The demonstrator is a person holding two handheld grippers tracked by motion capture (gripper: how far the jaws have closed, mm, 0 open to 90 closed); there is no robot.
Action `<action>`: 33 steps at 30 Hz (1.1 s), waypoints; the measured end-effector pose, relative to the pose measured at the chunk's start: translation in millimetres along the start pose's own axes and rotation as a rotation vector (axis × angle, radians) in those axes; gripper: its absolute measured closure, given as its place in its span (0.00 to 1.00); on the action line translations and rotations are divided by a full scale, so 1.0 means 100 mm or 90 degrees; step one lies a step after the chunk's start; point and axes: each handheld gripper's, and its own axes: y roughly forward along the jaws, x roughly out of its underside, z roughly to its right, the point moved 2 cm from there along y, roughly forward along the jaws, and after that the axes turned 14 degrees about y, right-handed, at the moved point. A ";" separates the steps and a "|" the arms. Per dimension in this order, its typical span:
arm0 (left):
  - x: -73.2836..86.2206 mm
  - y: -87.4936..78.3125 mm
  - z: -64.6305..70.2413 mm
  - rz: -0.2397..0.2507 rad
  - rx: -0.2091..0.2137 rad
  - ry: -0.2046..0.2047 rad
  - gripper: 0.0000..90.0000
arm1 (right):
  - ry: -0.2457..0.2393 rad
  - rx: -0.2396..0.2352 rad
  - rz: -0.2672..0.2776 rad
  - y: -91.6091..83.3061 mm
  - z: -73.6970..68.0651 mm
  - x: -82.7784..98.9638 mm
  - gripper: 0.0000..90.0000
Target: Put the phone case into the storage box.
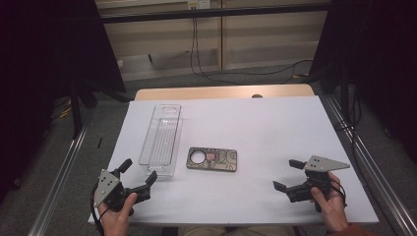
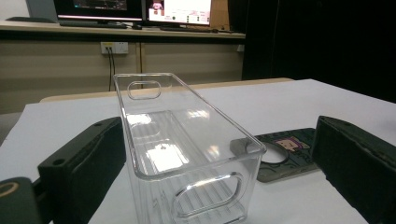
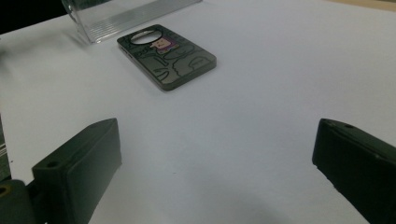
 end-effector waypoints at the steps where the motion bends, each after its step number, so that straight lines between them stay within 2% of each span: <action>1: 0.00 0.00 0.00 0.001 0.001 -0.002 0.04 | -0.001 -0.001 -0.004 0.02 -0.01 -0.01 0.01; 7: 0.00 0.00 0.00 0.001 -0.003 -0.001 0.04 | -0.011 -0.008 -0.022 0.12 -0.05 -0.05 0.01; 10: 0.00 0.00 0.00 0.001 -0.004 -0.004 0.04 | 0.005 -0.032 -0.023 0.17 -0.06 -0.06 0.02; 15: 0.00 0.00 0.00 0.001 0.004 -0.001 0.04 | 0.013 -0.043 -0.026 0.24 -0.08 -0.10 0.02; 16: 0.00 0.00 0.00 0.001 -0.002 -0.003 0.04 | 0.014 -0.046 -0.031 0.26 -0.08 -0.11 0.01; 22: -0.01 -0.01 -0.01 0.006 0.006 0.003 0.04 | 0.005 -0.050 -0.030 0.34 -0.10 -0.14 0.01; 24: 0.00 0.00 0.00 0.006 0.004 -0.002 0.04 | -0.001 -0.057 -0.038 0.36 -0.12 -0.17 0.02; 27: 0.00 0.00 -0.01 0.002 0.005 0.000 0.04 | -0.008 -0.064 -0.031 0.41 -0.14 -0.23 0.01; 33: 0.00 0.00 0.00 0.002 0.004 -0.002 0.04 | -0.015 -0.073 -0.054 0.57 -0.19 -0.32 0.02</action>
